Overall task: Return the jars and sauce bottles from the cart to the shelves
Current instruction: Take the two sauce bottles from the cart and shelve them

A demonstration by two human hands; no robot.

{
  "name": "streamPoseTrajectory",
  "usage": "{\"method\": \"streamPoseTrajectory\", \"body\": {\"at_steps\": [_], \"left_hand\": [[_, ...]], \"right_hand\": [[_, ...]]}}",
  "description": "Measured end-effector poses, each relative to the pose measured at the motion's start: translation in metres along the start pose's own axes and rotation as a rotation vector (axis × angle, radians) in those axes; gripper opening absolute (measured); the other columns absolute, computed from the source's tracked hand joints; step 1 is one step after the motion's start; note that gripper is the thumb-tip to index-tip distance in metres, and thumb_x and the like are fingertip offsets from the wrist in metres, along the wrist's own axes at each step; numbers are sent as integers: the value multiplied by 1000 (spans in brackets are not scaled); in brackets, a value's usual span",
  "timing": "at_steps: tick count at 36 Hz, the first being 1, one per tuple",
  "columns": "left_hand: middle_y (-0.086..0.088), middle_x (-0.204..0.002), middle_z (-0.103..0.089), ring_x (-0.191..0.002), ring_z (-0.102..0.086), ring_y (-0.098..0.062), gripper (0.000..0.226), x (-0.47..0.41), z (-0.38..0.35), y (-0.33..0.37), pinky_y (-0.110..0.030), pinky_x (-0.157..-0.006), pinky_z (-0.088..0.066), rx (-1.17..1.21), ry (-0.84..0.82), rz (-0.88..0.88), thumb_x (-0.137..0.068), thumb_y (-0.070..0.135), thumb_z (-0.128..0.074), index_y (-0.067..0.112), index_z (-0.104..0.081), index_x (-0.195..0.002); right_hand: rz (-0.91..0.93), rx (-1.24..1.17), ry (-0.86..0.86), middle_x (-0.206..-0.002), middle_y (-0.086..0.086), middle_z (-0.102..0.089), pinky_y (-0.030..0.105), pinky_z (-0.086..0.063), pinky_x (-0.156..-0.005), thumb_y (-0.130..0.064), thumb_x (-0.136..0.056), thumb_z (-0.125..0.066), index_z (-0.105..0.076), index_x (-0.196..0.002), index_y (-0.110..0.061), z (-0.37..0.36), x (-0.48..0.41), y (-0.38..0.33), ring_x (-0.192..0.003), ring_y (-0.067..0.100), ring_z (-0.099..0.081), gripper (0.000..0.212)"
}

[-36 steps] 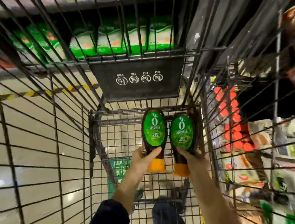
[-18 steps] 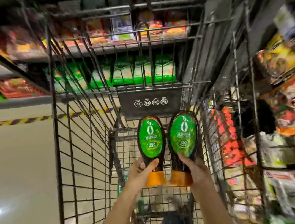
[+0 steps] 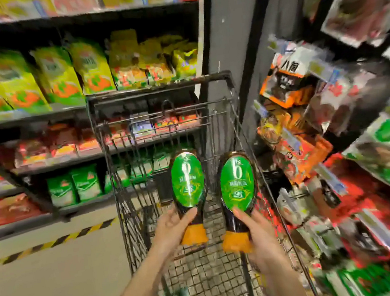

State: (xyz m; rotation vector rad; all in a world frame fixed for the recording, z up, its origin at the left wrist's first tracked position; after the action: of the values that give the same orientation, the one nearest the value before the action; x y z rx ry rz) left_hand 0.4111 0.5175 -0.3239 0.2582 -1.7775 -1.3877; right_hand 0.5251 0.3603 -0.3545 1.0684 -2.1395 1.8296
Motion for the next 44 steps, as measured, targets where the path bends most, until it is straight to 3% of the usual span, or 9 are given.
{"method": "streamPoseTrajectory", "body": {"at_steps": [2,5,7,14,23,26,30,34,44], "left_hand": [[-5,-135,-49,-95,-57,-4,60,17,-4,18,-22,-94,-46,-17,-34,-83,-81,13,-68,5,-42,-134],[1,-123,-43,-68,-60,18,50,46,-18,50,-3,-67,-47,19,-90,-181,-83,4,-65,9,-44,-128],[-3,-128,-45,-92,-62,10,50,71,-36,70,-8,-79,-45,-18,-144,-234,-85,6,-64,11,-44,-131],[0,-108,-63,-83,-62,13,30,162,-118,125,0,-58,-42,-98,-424,-426,-85,1,-62,10,-54,-113],[-2,-95,-67,-68,-64,11,26,292,-235,137,-4,-57,-46,-79,-813,-571,-83,-3,-62,16,-60,-99],[5,-93,-70,-74,-64,8,32,341,-271,130,-5,-62,-47,-76,-944,-601,-81,-3,-64,12,-59,-109],[23,-75,-71,-75,-64,10,29,421,-313,109,-8,-67,-49,-61,-1132,-625,-81,-3,-64,22,-61,-95],[20,-78,-73,-79,-66,7,34,505,-345,73,-10,-69,-51,-8,-1294,-573,-74,-1,-73,24,-62,-93],[12,-90,-69,-76,-64,11,32,731,-370,-38,-6,-65,-49,80,-1602,-465,-77,-5,-67,14,-61,-102]], "right_hand": [[73,-48,40,-100,9,-73,53,-50,-91,-16,-69,-75,-65,-110,-7,4,30,-18,-95,30,-68,43],[181,-93,104,-82,-2,-74,42,-49,-88,-3,-77,-69,-64,-90,-8,17,71,-47,-88,25,-66,16],[246,-66,123,-100,6,-73,40,-50,-90,-6,-77,-71,-65,-105,-6,28,97,-66,-101,28,-65,29],[469,-180,255,-109,19,-69,50,-48,-96,-15,-61,-83,-66,-107,-1,91,205,-134,-104,34,-64,51],[772,-303,518,-84,-4,-72,17,-54,-59,-5,-77,-69,-64,-102,-8,210,369,-174,-66,2,-68,26],[894,-329,610,-76,-6,-74,14,-51,-54,-25,-57,-85,-66,-94,-8,246,435,-173,-66,2,-69,45],[1037,-365,703,-66,-12,-72,7,-46,-51,7,-82,-58,-61,-90,-11,291,523,-161,-61,-5,-65,20],[1109,-313,816,-76,-11,-74,10,-51,-63,-7,-64,-72,-62,-94,-13,327,614,-133,-72,-3,-67,32],[1205,-386,1105,-64,-10,-71,5,-36,-35,9,-85,-53,-59,-89,-13,396,826,-26,-41,-4,-54,23]]}}
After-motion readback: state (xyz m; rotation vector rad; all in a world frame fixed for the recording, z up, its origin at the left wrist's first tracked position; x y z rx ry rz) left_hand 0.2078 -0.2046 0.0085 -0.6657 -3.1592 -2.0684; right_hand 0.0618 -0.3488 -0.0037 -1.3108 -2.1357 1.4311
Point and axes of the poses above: each hand's wrist, its own x-axis away from the middle knuckle, its own z-axis out of the back of the hand, y = z × x, the point moved 9 cm from there along -x, towards the middle knuckle
